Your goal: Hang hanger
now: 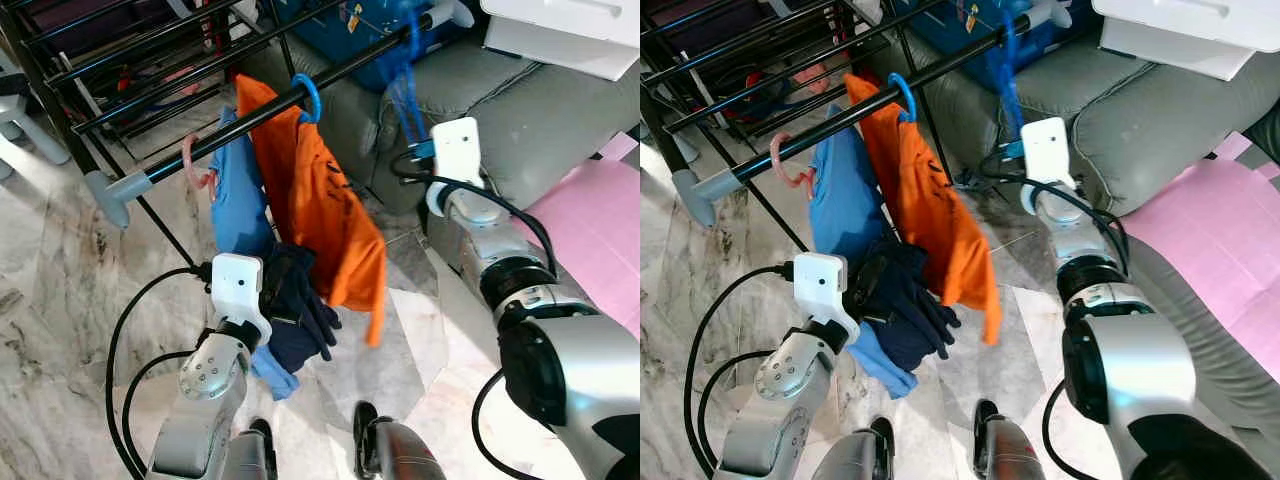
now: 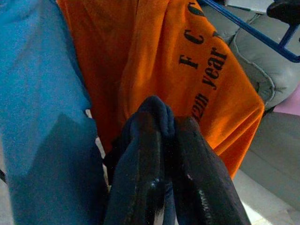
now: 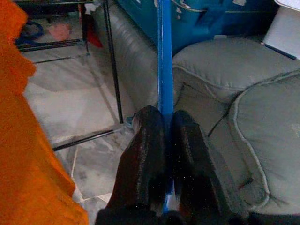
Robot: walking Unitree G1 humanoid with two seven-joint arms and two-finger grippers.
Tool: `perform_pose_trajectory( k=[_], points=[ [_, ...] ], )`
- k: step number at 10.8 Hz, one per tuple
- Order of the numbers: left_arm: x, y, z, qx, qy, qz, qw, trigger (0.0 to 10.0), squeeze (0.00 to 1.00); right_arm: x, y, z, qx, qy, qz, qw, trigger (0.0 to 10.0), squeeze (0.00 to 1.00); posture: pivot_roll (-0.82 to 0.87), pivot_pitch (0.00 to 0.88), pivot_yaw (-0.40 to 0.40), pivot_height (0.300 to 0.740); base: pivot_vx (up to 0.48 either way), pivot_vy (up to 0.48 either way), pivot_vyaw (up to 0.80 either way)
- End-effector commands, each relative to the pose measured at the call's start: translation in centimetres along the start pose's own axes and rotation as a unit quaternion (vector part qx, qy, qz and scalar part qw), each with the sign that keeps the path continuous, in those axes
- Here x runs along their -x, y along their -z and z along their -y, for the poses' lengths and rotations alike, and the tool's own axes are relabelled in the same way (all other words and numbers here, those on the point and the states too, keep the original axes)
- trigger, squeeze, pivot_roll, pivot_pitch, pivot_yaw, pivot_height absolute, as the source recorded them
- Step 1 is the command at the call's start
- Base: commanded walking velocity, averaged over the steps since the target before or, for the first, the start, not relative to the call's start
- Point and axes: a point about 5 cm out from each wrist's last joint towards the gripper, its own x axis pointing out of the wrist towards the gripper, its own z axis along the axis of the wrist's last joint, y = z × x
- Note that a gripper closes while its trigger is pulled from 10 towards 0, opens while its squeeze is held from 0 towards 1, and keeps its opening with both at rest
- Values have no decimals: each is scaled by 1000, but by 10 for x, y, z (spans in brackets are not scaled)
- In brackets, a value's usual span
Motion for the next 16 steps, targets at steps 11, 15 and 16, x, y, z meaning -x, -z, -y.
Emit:
perform_pose_trajectory(
  k=[11, 15, 16],
  points=[
    [0, 1, 1, -4, 3, -4, 1000, 10000, 0, 12, 30, -25, -4, -127, -3, 992, 10000, 1000, -24, 303, 36, 740, 0, 0, 0],
    [-2, 0, 0, 0, -1, -1, 1000, 10000, 0, 25, 40, -5, 2, -56, 39, 998, 10000, 1000, -35, 298, 37, 740, 0, 0, 0],
    [-2, -1, 0, 0, 0, 0, 1000, 10000, 0, 29, 42, -4, 5, -44, 48, 998, 10000, 1000, -38, 295, 37, 740, 0, 0, 0]
  ],
)
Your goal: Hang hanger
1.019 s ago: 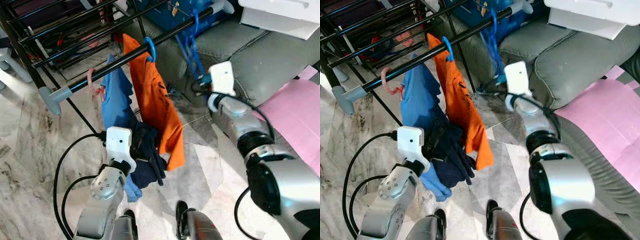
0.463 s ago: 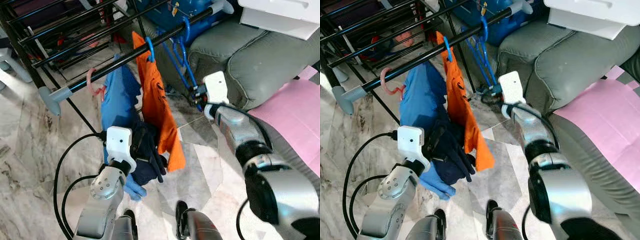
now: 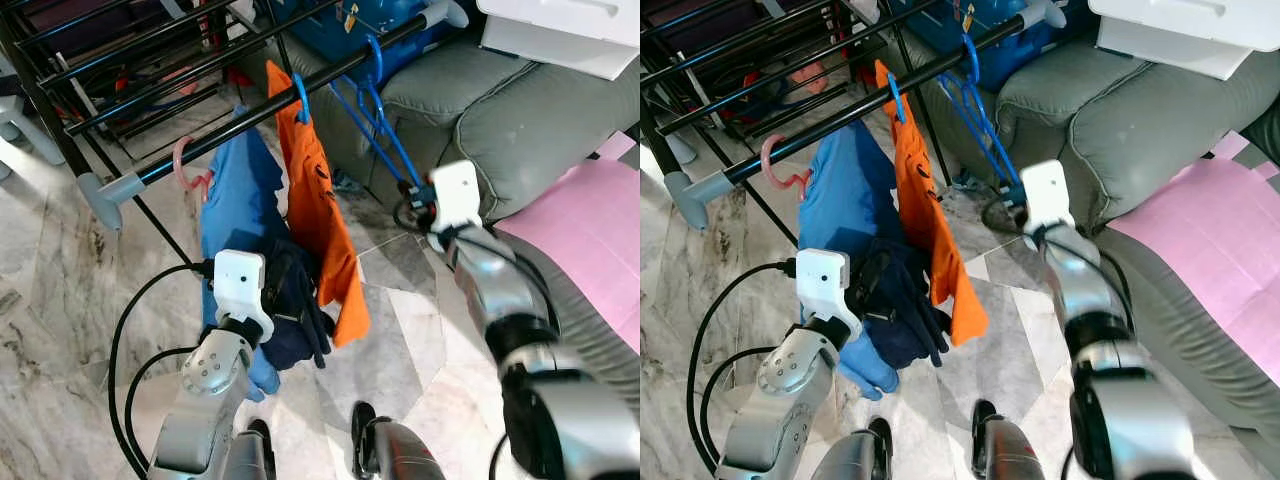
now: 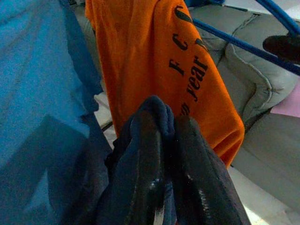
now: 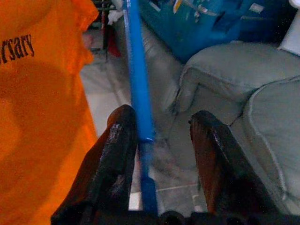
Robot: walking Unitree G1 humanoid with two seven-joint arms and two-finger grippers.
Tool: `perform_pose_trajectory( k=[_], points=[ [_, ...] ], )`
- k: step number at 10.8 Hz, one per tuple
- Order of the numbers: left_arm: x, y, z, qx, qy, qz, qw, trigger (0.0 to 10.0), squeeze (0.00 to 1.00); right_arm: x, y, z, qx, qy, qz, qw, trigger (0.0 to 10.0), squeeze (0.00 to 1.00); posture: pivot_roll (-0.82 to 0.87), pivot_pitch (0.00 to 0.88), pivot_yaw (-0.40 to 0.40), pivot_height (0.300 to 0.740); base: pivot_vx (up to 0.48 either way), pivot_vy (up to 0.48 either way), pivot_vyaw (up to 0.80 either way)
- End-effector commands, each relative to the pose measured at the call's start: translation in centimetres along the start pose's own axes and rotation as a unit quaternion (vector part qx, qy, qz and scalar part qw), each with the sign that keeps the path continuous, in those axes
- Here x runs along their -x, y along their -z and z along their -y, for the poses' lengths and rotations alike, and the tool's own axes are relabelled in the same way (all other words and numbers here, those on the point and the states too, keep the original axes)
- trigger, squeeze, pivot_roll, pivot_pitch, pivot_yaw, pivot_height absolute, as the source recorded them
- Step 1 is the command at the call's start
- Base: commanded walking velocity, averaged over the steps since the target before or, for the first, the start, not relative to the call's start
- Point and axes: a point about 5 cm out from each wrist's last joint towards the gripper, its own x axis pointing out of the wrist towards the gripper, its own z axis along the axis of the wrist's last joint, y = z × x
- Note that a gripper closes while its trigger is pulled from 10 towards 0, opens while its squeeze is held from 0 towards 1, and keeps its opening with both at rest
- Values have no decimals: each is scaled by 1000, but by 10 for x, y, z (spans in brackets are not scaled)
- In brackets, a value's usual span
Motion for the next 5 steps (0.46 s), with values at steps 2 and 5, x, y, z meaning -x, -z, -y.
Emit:
perform_pose_trajectory(
  k=[2, 5],
  points=[
    [0, -3, -1, 5, 4, 12, 1000, 10000, 0, 7, -4, -3, -3, 12, 25, 1000, 10000, 1000, -43, 290, 39, 740, 0, 0, 0],
    [2, -19, -3, 18, 4, 43, 999, 10000, 0, 36, -29, -4, 24, 44, 97, 994, 10000, 1000, -49, 281, 40, 740, 0, 0, 0]
  ],
)
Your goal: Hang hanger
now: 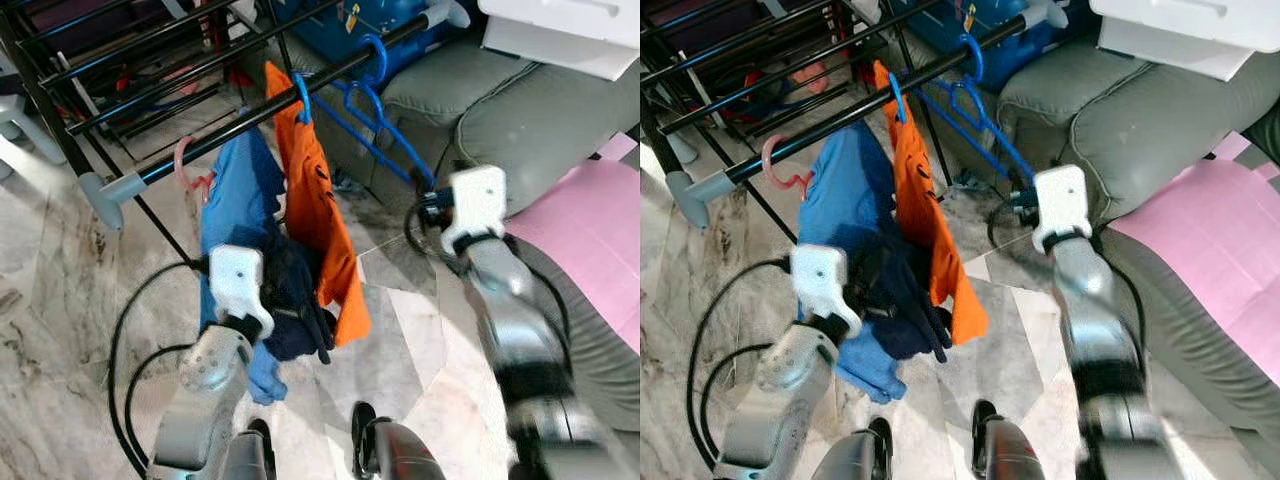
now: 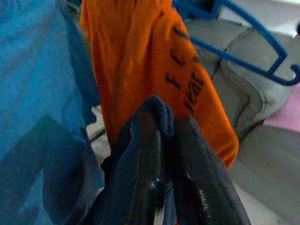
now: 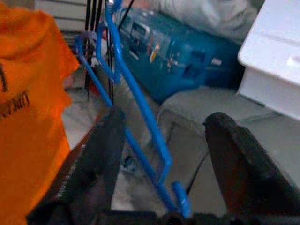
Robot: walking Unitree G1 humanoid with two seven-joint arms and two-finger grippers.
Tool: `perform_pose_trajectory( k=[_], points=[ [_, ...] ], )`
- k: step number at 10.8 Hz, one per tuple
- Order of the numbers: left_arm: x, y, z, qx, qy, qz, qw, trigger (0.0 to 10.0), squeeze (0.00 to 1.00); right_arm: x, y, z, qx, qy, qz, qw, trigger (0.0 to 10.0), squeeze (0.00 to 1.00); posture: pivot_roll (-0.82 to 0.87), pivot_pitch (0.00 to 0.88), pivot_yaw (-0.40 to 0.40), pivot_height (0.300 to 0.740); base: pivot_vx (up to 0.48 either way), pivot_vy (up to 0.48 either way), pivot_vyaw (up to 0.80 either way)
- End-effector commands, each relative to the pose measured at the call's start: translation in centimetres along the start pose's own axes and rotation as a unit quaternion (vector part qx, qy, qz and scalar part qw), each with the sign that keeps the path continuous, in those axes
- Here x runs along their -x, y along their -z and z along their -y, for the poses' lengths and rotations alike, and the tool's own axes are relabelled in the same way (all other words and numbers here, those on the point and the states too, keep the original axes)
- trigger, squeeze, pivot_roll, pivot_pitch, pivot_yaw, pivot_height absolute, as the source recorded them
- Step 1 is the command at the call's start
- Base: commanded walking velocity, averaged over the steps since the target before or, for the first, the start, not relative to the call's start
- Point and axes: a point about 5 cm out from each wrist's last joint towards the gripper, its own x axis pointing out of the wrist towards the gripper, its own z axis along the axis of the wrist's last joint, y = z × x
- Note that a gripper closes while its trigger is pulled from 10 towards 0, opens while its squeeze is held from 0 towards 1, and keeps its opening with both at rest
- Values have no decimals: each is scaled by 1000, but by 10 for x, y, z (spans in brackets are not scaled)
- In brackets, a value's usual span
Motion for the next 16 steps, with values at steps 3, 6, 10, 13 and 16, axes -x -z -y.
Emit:
perform_pose_trajectory(
  k=[3, 6, 10, 13, 16],
  points=[
    [3, -8, -1, 5, 8, 22, 1000, 10000, 0, 19, -13, -1, 2, 4, 2, 1000, 10000, 1000, -60, 276, 42, 740, 82, 0, 0],
    [-2, -8, 4, 10, 24, 25, 999, 10000, 0, 21, -19, 9, 10, 17, -12, 1000, 10000, 1000, -74, 266, 44, 740, 305, 0, 0],
    [-4, -8, 5, 11, 29, 28, 999, 10000, 0, 20, -19, 12, 23, 12, -24, 999, 10000, 929, -76, 272, 39, 740, 364, 0, 0],
    [-5, -5, 5, 10, 24, 22, 999, 10000, 0, 18, -20, 13, 34, 9, -24, 999, 10000, 851, -82, 262, 36, 740, 219, 0, 0],
    [-6, -3, 5, 10, 23, 17, 1000, 10000, 0, 16, -18, 25, 46, 9, -29, 998, 10000, 765, -87, 260, 33, 740, 0, 0, 0]
  ],
)
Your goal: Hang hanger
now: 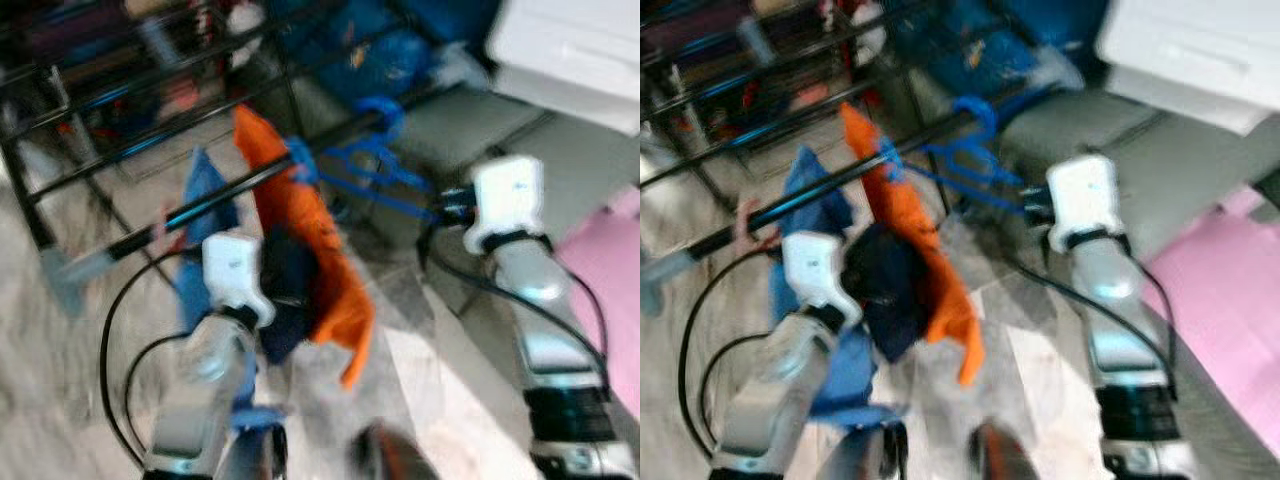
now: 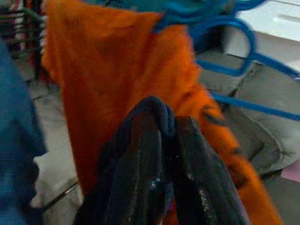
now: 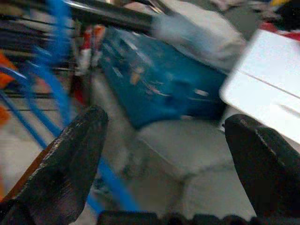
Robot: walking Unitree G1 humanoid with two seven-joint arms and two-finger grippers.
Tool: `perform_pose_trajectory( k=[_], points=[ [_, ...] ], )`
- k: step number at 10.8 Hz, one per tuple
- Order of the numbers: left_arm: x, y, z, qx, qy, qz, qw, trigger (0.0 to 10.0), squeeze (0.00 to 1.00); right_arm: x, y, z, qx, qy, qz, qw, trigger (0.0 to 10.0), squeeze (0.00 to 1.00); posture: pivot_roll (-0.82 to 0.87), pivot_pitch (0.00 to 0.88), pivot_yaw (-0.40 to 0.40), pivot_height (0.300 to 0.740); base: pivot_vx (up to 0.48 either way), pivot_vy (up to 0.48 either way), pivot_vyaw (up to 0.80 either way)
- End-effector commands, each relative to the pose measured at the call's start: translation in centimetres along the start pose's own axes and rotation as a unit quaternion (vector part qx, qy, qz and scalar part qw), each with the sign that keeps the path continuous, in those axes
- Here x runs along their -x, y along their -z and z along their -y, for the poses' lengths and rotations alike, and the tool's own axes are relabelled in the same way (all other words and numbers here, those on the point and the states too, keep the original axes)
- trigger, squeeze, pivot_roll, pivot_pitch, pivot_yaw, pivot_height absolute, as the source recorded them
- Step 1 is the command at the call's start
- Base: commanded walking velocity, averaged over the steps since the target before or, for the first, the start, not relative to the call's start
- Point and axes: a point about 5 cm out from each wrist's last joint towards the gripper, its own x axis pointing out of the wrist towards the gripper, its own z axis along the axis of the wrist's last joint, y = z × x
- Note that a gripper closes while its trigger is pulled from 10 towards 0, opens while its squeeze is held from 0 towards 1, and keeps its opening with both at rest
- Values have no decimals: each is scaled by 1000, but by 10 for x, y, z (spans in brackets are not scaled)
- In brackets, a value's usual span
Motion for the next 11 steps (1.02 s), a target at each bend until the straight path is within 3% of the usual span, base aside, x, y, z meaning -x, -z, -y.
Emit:
perform_pose_trajectory(
  k=[1, 2, 3, 5, 8, 11],
  points=[
    [1, 2, 4, -2, 6, -3, 1000, 10000, 0, 3, 10, 7, -6, 2, -21, 1000, 10000, 627, -89, 261, 32, 740, 0, 0, 0],
    [2, 4, 3, -7, -1, -7, 1000, 10000, 0, 2, 12, 11, -7, -22, -28, 999, 10000, 243, -89, 261, 31, 740, 0, 0, 0],
    [2, 6, 2, -11, -9, -11, 1000, 10000, 0, 1, 14, 13, -6, -49, -36, 998, 10000, 0, -89, 261, 30, 740, 0, 0, 0],
    [3, 7, 1, -12, -11, -13, 1000, 10000, 0, 2, 16, 14, -6, -72, -40, 997, 10000, 0, -91, 261, 30, 740, 0, 0, 0],
    [4, 6, 1, -16, -10, -13, 1000, 10000, 0, 3, 20, 9, -11, -77, -47, 996, 10000, 0, -86, 264, 38, 740, 0, 0, 800],
    [3, 7, 1, -18, -5, -18, 1000, 10000, 0, -1, 30, 11, -14, -84, -82, 993, 10000, 0, -84, 267, 44, 740, 0, 0, 0]
  ],
)
